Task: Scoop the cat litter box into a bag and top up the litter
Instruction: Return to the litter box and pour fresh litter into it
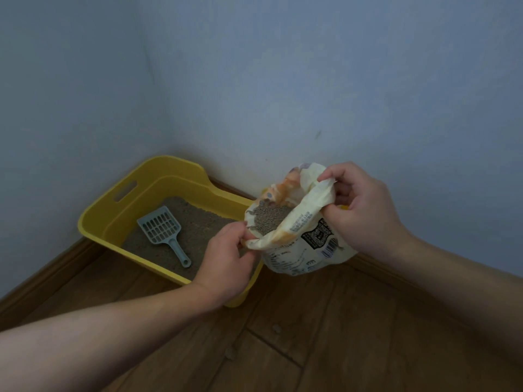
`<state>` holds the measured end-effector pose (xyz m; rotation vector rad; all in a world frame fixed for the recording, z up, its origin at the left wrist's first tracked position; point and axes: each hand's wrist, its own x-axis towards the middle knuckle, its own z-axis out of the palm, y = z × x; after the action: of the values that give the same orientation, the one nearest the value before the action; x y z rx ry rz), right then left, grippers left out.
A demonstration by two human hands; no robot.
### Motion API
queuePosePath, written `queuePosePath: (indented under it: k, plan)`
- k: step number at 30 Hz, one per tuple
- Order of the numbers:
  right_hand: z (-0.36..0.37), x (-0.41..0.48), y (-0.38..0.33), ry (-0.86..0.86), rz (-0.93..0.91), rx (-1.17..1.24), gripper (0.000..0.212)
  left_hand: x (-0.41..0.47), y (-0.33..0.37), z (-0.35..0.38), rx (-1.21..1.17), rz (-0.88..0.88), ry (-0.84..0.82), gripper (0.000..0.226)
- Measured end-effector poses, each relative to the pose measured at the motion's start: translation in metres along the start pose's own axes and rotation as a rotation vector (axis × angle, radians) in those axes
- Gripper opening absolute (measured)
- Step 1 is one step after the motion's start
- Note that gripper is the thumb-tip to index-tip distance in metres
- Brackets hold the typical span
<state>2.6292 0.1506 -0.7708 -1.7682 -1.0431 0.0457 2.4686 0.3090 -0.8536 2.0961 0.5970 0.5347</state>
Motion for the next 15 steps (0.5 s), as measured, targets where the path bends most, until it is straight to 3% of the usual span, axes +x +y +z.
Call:
queuePosePath:
  k: [15]
  plan:
    - [-0.039, -0.03, 0.014, 0.067, 0.082, -0.072, 0.05, -0.004, 0.034, 0.007, 0.215, 0.097, -0.057, 0.018]
